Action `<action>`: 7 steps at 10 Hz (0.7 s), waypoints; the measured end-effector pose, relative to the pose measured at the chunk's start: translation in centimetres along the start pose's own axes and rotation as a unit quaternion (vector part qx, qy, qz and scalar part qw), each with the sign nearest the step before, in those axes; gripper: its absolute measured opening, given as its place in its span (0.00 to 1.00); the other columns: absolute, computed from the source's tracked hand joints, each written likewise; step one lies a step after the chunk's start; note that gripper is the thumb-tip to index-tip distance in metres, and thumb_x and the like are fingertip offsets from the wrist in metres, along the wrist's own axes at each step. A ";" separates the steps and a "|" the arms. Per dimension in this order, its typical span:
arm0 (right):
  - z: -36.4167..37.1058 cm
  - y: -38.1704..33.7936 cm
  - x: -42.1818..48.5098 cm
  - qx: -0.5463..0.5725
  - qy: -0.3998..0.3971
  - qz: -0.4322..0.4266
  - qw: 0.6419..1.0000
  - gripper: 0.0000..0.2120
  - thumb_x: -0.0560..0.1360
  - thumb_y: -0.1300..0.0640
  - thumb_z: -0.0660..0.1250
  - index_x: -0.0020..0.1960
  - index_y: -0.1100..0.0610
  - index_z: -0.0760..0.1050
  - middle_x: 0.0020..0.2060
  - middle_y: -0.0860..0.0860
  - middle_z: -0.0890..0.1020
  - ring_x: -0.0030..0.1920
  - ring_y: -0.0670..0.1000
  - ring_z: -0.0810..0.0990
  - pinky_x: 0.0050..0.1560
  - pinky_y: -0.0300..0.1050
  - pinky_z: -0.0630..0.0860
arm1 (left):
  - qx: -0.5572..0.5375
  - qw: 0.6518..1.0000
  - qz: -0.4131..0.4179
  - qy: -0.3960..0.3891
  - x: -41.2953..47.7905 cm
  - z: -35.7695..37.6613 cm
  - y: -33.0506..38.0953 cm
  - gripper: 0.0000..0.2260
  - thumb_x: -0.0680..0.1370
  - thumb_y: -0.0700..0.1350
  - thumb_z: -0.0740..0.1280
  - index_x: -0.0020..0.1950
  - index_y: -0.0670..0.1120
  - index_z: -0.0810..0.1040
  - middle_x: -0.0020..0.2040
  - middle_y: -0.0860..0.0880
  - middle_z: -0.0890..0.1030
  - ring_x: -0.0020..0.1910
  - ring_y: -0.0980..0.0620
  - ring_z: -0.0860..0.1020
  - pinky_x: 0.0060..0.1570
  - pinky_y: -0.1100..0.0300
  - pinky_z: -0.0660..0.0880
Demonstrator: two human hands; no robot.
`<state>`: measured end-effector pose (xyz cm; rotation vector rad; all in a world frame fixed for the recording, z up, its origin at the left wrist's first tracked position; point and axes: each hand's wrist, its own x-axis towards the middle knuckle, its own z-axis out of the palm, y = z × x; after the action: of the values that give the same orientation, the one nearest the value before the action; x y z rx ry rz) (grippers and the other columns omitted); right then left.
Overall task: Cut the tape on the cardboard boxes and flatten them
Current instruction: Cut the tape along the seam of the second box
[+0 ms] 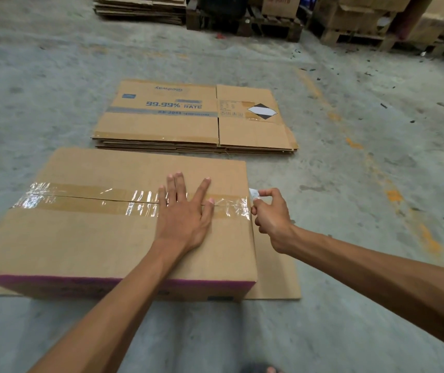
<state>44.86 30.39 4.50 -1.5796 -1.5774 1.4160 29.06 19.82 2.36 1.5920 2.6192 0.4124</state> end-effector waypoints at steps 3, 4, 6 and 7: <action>-0.2 0.3 0.7 -0.012 0.010 -0.039 0.999 0.06 0.78 0.58 0.59 0.52 0.49 0.72 0.34 0.49 0.78 0.30 0.48 0.71 0.31 0.45 0.66 | -0.007 1.000 -0.012 0.008 1.1 0.2 0.5 0.25 0.82 0.60 0.43 0.79 0.62 0.44 0.80 0.39 0.41 0.78 0.42 0.37 0.76 0.42 0.39; -0.2 0.2 0.8 -0.013 0.008 -0.037 0.999 0.05 0.78 0.58 0.60 0.51 0.49 0.72 0.34 0.49 0.78 0.30 0.48 0.70 0.30 0.45 0.66 | -0.006 1.000 -0.013 0.013 1.2 0.3 0.5 0.25 0.82 0.60 0.44 0.79 0.62 0.45 0.80 0.39 0.42 0.79 0.41 0.38 0.76 0.42 0.40; -0.6 -0.3 0.6 -0.010 -0.013 -0.043 0.999 0.05 0.79 0.59 0.60 0.49 0.50 0.72 0.32 0.48 0.78 0.27 0.46 0.69 0.29 0.42 0.64 | -0.007 1.000 -0.014 0.011 1.4 0.3 0.5 0.25 0.82 0.61 0.43 0.79 0.61 0.45 0.80 0.39 0.42 0.79 0.41 0.38 0.76 0.42 0.40; -0.7 -0.3 0.6 -0.017 -0.014 -0.046 0.999 0.05 0.80 0.59 0.60 0.50 0.51 0.72 0.32 0.48 0.77 0.27 0.45 0.69 0.30 0.41 0.64 | -0.009 1.000 -0.014 0.014 1.4 0.4 0.4 0.25 0.82 0.61 0.44 0.79 0.61 0.45 0.80 0.39 0.42 0.79 0.41 0.38 0.76 0.42 0.40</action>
<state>45.20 31.19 4.78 -1.4926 -1.6762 1.3738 28.87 21.30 2.23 1.5546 2.6459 0.4587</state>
